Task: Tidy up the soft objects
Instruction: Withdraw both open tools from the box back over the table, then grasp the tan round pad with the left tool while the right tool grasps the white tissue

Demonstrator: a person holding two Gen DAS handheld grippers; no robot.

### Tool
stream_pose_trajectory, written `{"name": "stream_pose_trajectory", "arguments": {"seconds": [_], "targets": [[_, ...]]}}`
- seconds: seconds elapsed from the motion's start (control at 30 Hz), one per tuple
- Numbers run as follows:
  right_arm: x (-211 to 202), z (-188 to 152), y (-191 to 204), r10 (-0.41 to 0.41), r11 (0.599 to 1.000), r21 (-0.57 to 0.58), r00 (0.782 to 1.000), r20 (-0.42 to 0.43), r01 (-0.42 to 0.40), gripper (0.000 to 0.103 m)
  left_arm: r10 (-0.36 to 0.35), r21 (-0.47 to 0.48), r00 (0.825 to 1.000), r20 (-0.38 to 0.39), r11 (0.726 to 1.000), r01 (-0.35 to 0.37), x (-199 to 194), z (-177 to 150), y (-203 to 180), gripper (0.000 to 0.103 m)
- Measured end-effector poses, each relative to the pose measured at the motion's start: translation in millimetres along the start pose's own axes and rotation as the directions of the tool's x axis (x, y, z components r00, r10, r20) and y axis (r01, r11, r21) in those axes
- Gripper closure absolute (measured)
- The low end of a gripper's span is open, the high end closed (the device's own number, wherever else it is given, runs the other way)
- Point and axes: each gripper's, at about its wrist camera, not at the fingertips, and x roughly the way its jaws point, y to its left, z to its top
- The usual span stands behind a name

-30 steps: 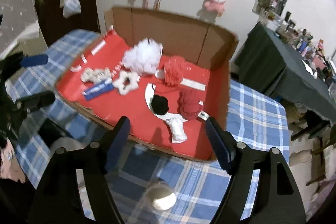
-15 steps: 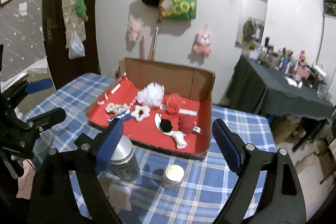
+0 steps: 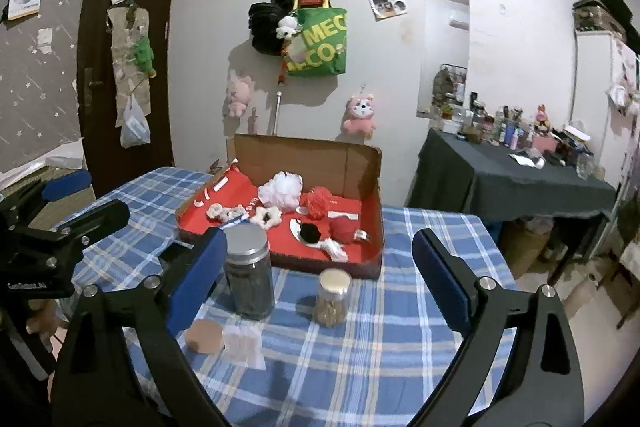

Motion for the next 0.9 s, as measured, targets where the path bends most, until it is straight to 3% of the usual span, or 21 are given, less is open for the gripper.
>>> {"name": "stream_pose_trajectory", "arguments": {"seconds": [0.23,0.47,0.9], "targets": [[9.1,-43.4,-0.1,-0.013,0.998,0.063,0.999,-0.046,0.016,0.007,0.044,-0.025,0.999,-0.011,0.999,-0.044,-6.9,-32.6,-3.5,0.0],[29.7,-82.8,-3.3,-0.039,0.993,0.103,0.995,-0.091,0.049,0.007,0.067,-0.076,0.99,-0.123,0.994,-0.077,19.8,-69.1,5.3,0.0],[65.6,-122.9,-13.5,-0.047,0.985,0.153,0.981,-0.188,0.077,0.007,0.115,-0.116,0.965,-0.235,0.983,-0.145,53.1,-115.9,21.0,0.0]]}}
